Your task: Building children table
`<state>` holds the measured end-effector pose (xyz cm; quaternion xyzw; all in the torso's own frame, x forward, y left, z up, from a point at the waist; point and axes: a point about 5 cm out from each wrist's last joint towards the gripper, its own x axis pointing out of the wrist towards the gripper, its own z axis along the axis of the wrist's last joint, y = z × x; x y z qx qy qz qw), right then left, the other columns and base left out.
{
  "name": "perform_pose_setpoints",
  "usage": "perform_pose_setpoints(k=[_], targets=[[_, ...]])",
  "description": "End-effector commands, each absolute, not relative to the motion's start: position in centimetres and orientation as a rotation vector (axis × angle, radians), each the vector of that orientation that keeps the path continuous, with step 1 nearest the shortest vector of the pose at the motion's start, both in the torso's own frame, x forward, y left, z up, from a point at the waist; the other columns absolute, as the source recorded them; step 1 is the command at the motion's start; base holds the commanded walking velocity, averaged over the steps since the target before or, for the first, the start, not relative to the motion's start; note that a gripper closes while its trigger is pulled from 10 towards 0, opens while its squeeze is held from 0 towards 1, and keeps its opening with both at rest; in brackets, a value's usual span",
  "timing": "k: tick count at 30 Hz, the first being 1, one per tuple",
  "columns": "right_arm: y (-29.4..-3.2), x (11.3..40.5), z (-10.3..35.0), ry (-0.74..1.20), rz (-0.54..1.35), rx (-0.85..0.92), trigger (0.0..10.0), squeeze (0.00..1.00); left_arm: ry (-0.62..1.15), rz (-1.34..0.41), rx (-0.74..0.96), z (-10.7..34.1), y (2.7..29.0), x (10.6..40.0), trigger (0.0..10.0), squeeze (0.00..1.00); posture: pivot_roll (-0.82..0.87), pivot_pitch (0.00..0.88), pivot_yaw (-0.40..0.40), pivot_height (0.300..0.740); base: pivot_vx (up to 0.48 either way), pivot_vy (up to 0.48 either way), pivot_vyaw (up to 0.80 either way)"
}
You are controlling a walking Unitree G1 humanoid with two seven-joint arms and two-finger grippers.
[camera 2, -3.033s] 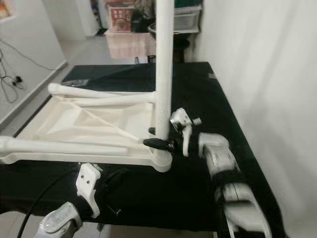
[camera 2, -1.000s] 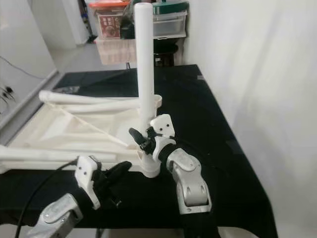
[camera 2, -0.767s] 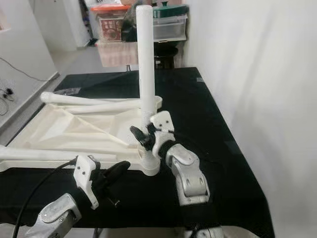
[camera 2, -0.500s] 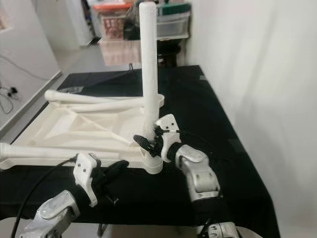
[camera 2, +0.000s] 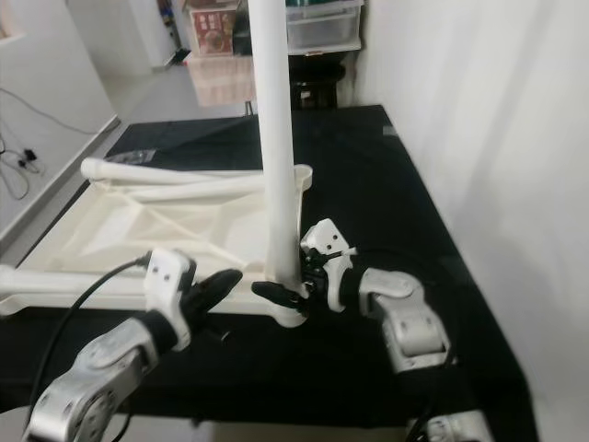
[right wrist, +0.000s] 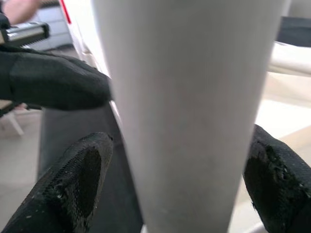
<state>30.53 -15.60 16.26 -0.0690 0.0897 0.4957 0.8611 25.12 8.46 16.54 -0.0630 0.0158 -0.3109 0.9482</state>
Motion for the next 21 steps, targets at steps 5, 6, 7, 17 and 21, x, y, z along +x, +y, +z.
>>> perform_pose_setpoints(k=[5,6,7,17,21], targets=[[-16.7,31.3,18.2,0.138,1.125,-0.127,10.0,0.0,0.066,-0.637,-0.123,16.5,8.4,25.0,10.0,0.0,-0.16,0.0,0.149,0.74,0.0,0.0,0.0],[-17.2,31.7,18.5,0.138,1.136,-0.138,10.0,0.0,0.072,-0.634,-0.121,16.5,8.4,25.1,10.0,0.0,-0.16,0.0,0.147,0.74,0.0,0.0,0.0],[-17.2,31.7,18.5,0.138,1.136,-0.138,10.0,0.0,0.072,-0.634,-0.121,16.5,8.4,25.1,10.0,0.0,-0.16,0.0,0.147,0.74,0.0,0.0,0.0],[-17.7,33.0,21.0,0.152,1.277,-0.199,0.0,0.0,0.076,-0.611,-0.132,17.7,8.6,23.7,10.0,0.0,-0.08,0.0,0.086,0.74,0.0,0.0,0.0],[-17.8,33.0,20.7,0.174,1.284,-0.201,0.0,0.0,0.075,-0.612,-0.122,18.1,8.4,22.5,10.0,0.0,-0.07,0.0,0.077,0.74,0.0,0.0,0.0]])
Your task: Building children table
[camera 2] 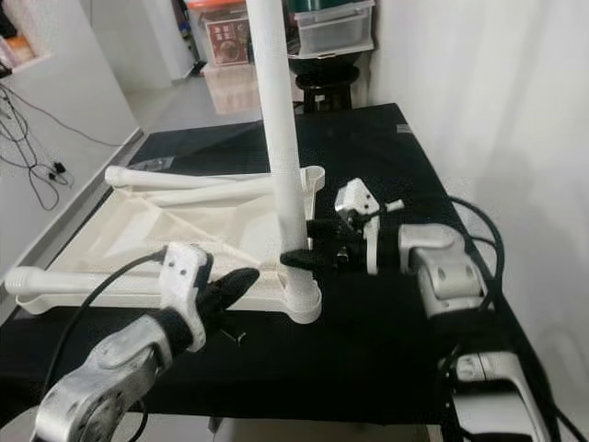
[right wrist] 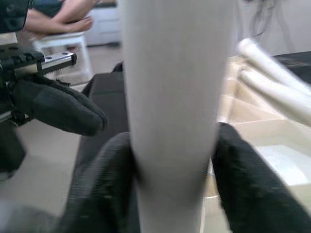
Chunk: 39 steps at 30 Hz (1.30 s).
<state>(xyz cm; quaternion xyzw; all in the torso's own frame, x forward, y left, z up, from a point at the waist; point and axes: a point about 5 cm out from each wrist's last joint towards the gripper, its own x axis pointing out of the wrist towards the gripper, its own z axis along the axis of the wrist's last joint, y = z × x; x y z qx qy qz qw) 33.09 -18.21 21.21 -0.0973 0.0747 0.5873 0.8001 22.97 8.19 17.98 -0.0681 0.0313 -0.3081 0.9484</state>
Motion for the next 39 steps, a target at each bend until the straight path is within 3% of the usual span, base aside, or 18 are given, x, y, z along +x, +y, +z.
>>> perform_pose_setpoints(k=[1,7,13,15,16,18,22,25,29,30,32,33,35,36,37,38,39], targets=[[-17.8,33.0,20.7,0.174,1.284,-0.201,0.0,0.0,0.075,-0.612,-0.122,18.1,8.4,22.5,10.0,0.0,-0.07,0.0,0.077,0.74,0.0,0.0,0.0],[-20.2,32.0,20.2,0.19,1.19,-0.17,0.0,0.0,0.126,-0.593,-0.077,16.2,8.6,20.1,10.0,0.0,-0.1,0.0,0.071,0.74,0.0,0.0,0.0],[-19.5,29.8,19.7,0.156,1.082,-0.117,0.0,0.0,0.123,-0.644,-0.116,15.8,8.3,18.6,10.0,0.0,-0.12,0.0,0.066,0.74,0.0,0.0,0.0],[-17.3,29.0,18.4,0.115,0.82,-0.077,0.0,0.0,0.101,-0.656,-0.093,16.4,8.2,17.8,10.0,0.0,-0.11,0.0,0.044,0.74,0.0,0.0,0.0],[-17.3,29.0,18.4,0.115,0.82,-0.077,0.0,0.0,0.101,-0.656,-0.093,16.4,8.2,17.8,10.0,0.0,-0.11,0.0,0.044,0.74,0.0,0.0,0.0],[-17.3,27.1,15.6,0.227,0.283,-0.057,0.0,0.0,0.11,-0.598,-0.036,16.1,8.8,17.4,10.0,0.0,-0.12,0.0,0.041,0.74,0.0,0.0,0.0],[-15.1,25.1,14.5,0.254,0.302,-0.028,0.0,0.0,0.091,-0.571,-0.023,16.6,9.0,17.2,10.0,0.0,-0.1,0.024,0.06,0.74,0.0,0.0,0.0],[-13.8,25.9,14.8,0.219,0.407,-0.05,0.0,0.0,0.071,-0.552,-0.032,16.8,9.8,17.5,10.0,0.0,-0.08,0.026,0.064,0.74,0.0,0.0,0.0],[-13.9,26.4,15.0,0.212,0.399,-0.061,0.0,0.0,0.066,-0.547,-0.043,16.7,10.1,17.6,10.0,0.0,-0.08,0.026,0.064,0.74,0.0,0.0,0.0],[-13.9,27.3,15.6,0.202,0.439,-0.063,10.0,0.0,0.048,-0.55,-0.036,16.8,10.2,17.9,10.0,0.0,-0.07,0.029,0.051,0.74,0.0,0.0,0.0],[-13.6,27.8,16.2,0.188,0.489,-0.051,10.0,0.0,0.031,-0.558,-0.029,16.8,10.2,18.1,10.0,0.0,-0.08,0.022,0.048,0.74,0.0,0.0,0.0],[-13.4,28.1,16.9,0.174,0.548,-0.053,10.0,0.52,0.016,-0.562,-0.026,16.7,10.2,18.2,10.0,0.0,-0.08,0.022,0.048,0.74,0.0,0.0,0.0],[-13.4,28.1,16.9,0.174,0.548,-0.053,10.0,0.52,0.016,-0.562,-0.026,16.7,10.2,18.2,10.0,0.0,-0.08,0.022,0.048,0.74,0.0,0.0,0.0],[-13.1,28.6,17.7,0.152,0.633,-0.046,10.0,1.0,0.002,-0.562,-0.031,16.8,10.3,18.5,10.0,0.0,-0.08,0.016,0.048,0.74,0.0,0.0,0.0],[-13.3,29.2,18.7,0.116,0.706,-0.067,10.0,1.0,-0.002,-0.556,-0.025,16.9,10.4,18.7,10.0,0.0,-0.06,0.007,0.053,0.74,0.0,0.0,0.0],[-13.6,29.7,19.5,0.084,0.775,-0.095,10.0,0.48,-0.003,-0.55,-0.018,16.9,10.5,18.8,10.0,0.0,-0.05,0.0,0.052,0.74,0.0,0.0,0.0],[-13.6,29.7,19.5,0.084,0.775,-0.095,10.0,0.48,-0.003,-0.55,-0.018,16.9,10.5,18.8,10.0,0.0,-0.05,0.0,0.052,0.74,0.0,0.0,0.0]])
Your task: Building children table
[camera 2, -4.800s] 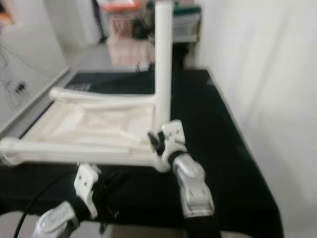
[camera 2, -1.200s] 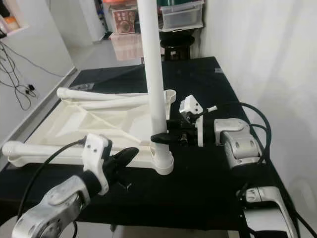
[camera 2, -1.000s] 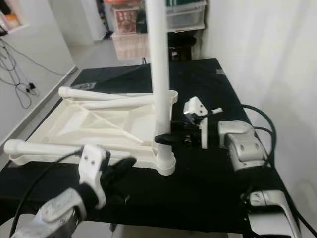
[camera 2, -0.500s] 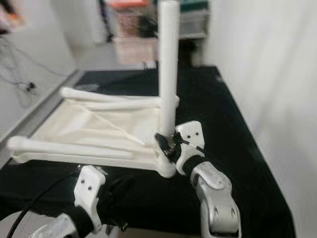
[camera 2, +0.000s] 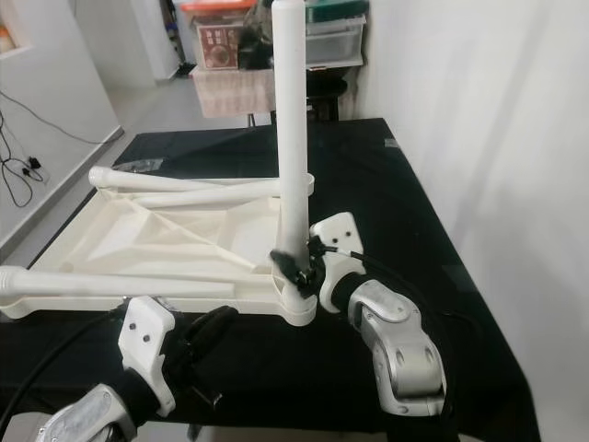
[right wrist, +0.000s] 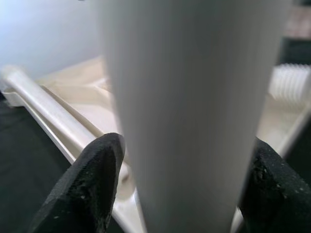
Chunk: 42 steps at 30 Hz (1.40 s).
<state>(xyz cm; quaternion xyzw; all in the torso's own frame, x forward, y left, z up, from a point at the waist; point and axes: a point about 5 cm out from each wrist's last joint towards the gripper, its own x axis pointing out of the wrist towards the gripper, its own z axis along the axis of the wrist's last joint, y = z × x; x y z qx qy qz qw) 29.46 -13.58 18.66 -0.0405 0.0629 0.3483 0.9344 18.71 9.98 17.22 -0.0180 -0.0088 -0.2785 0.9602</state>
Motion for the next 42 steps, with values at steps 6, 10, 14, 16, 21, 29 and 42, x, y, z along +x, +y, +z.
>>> perform_pose_setpoints(k=[6,10,14,16,21,29,42], targets=[[-14.4,31.2,20.2,0.072,1.076,-0.131,10.0,0.0,-0.002,-0.527,-0.013,16.6,10.8,19.0,10.0,0.0,-0.02,0.0,0.032,0.74,0.0,0.0,0.0],[-14.5,31.6,20.1,0.094,1.223,-0.134,10.0,0.0,-0.013,-0.519,-0.014,16.5,10.6,19.1,10.0,0.0,-0.01,0.0,0.02,0.74,0.0,0.0,0.0],[-15.0,32.5,20.4,0.098,1.248,-0.117,3.7,0.0,-0.026,-0.525,-0.011,16.4,10.4,19.2,10.0,0.0,0.0,0.0,0.007,0.74,0.0,0.0,0.0],[-15.3,33.0,20.8,0.091,1.286,-0.078,0.0,0.0,-0.032,-0.53,-0.013,16.3,10.3,19.3,10.0,0.0,-0.01,0.0,0.005,0.74,0.0,0.0,0.0],[-15.7,33.6,21.1,0.087,1.334,-0.05,0.0,0.0,-0.035,-0.533,-0.015,16.3,10.1,19.4,10.0,0.0,-0.01,0.0,0.0,0.74,0.0,0.0,0.0],[-15.5,32.6,18.5,0.135,1.159,-0.07,0.0,0.0,-0.045,-0.528,-0.021,16.3,10.0,19.5,10.0,0.0,-0.02,0.0,-0.016,0.74,0.0,0.0,0.0],[-8.9,27.8,13.4,0.248,0.596,-0.035,0.0,0.0,-0.057,-0.525,-0.017,16.6,10.5,19.8,10.0,0.0,-0.03,0.0,-0.001,0.74,0.0,0.0,0.0]])
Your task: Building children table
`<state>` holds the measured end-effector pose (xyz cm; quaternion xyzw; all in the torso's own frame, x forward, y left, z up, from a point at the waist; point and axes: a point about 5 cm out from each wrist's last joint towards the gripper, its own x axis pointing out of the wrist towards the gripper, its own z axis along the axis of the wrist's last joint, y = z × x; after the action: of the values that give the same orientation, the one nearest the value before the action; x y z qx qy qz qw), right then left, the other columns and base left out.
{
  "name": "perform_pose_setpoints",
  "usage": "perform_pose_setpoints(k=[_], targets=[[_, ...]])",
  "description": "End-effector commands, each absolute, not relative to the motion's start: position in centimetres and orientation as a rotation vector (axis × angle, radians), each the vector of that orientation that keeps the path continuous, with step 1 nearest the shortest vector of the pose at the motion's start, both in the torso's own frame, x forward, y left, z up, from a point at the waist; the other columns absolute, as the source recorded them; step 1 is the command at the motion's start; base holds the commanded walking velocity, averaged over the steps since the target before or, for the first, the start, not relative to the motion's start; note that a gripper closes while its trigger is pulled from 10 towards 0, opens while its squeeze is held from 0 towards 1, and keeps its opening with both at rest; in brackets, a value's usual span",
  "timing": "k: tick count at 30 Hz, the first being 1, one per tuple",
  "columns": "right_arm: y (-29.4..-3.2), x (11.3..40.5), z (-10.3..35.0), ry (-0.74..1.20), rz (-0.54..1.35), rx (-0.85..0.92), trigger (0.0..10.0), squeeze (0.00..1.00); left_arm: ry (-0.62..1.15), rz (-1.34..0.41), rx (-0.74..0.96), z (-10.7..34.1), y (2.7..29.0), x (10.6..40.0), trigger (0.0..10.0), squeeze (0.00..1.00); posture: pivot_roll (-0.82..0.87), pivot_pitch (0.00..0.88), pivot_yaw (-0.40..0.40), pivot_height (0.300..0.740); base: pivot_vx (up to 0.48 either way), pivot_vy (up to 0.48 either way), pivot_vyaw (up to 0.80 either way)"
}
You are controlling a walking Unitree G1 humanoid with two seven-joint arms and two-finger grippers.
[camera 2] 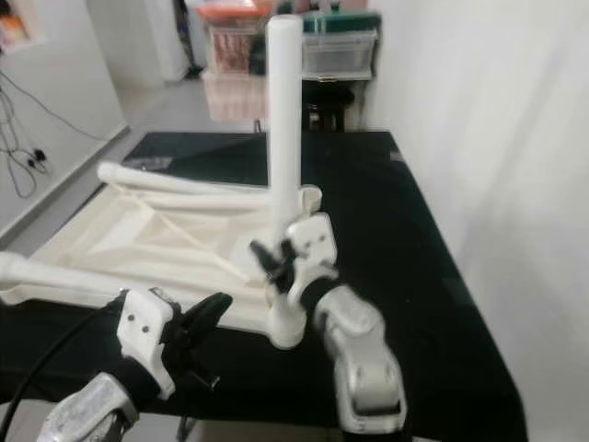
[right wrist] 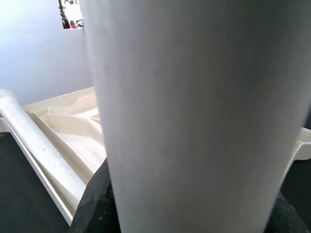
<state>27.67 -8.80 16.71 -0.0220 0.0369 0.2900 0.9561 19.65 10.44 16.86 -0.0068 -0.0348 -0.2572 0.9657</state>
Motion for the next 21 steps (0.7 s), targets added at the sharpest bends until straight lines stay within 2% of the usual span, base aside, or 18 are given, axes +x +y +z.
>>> perform_pose_setpoints(k=[1,2,3,4,5,8,9,13,18,19,20,21], targets=[[-9.2,28.9,13.7,0.234,0.565,-0.034,0.0,0.0,-0.057,-0.526,-0.017,16.6,10.4,19.8,10.0,0.0,-0.03,0.0,-0.001,0.74,0.0,0.0,0.0],[-9.4,30.0,14.1,0.217,0.528,-0.033,0.0,0.0,-0.058,-0.524,-0.016,16.6,10.4,19.9,10.0,0.0,-0.03,0.0,-0.001,0.74,0.0,0.0,0.0],[-9.5,30.8,14.5,0.2,0.498,-0.036,0.9,0.0,-0.059,-0.52,-0.015,16.6,10.4,19.9,10.0,0.0,-0.03,0.0,-0.001,0.74,0.0,0.0,0.0],[-9.5,30.8,14.5,0.2,0.498,-0.036,0.9,0.0,-0.059,-0.52,-0.015,16.6,10.4,19.9,10.0,0.0,-0.03,0.0,-0.001,0.74,0.0,0.0,0.0],[-9.6,31.6,15.1,0.177,0.465,-0.043,10.0,0.0,-0.062,-0.515,-0.014,16.6,10.4,19.9,10.0,0.0,-0.02,0.0,-0.005,0.74,0.0,0.0,0.0],[-9.8,32.6,16.0,0.143,0.433,-0.046,10.0,0.0,-0.066,-0.507,-0.015,16.6,10.4,20.0,10.0,0.0,-0.02,0.0,-0.007,0.74,0.0,0.0,0.0],[-10.0,33.1,16.5,0.128,0.41,-0.058,10.0,1.0,-0.067,-0.506,-0.016,16.6,10.3,20.1,10.0,0.0,-0.02,0.0,-0.007,0.74,0.0,0.0,0.0],[-10.9,34.2,17.4,0.11,0.378,-0.092,10.0,1.0,-0.067,-0.507,-0.018,16.6,10.3,20.1,10.0,0.0,-0.02,0.0,-0.006,0.74,0.0,0.0,0.0],[-11.6,35.6,18.4,0.109,0.489,-0.107,10.0,1.0,-0.066,-0.511,-0.022,16.6,10.1,20.1,10.0,0.0,-0.01,0.0,-0.011,0.74,0.0,0.0,0.0],[-11.8,35.7,18.8,0.11,0.59,-0.107,10.0,0.0,-0.065,-0.512,-0.023,16.6,10.1,20.1,10.0,0.0,-0.01,0.0,-0.013,0.74,0.0,0.0,0.0],[-11.9,35.7,19.2,0.104,0.7,-0.113,10.0,0.0,-0.065,-0.512,-0.024,16.6,10.1,20.0,10.0,0.0,-0.01,0.0,-0.013,0.74,0.0,0.0,0.0],[-11.9,35.7,19.2,0.104,0.7,-0.113,10.0,0.0,-0.065,-0.512,-0.024,16.6,10.1,20.0,10.0,0.0,-0.01,0.0,-0.013,0.74,0.0,0.0,0.0]])
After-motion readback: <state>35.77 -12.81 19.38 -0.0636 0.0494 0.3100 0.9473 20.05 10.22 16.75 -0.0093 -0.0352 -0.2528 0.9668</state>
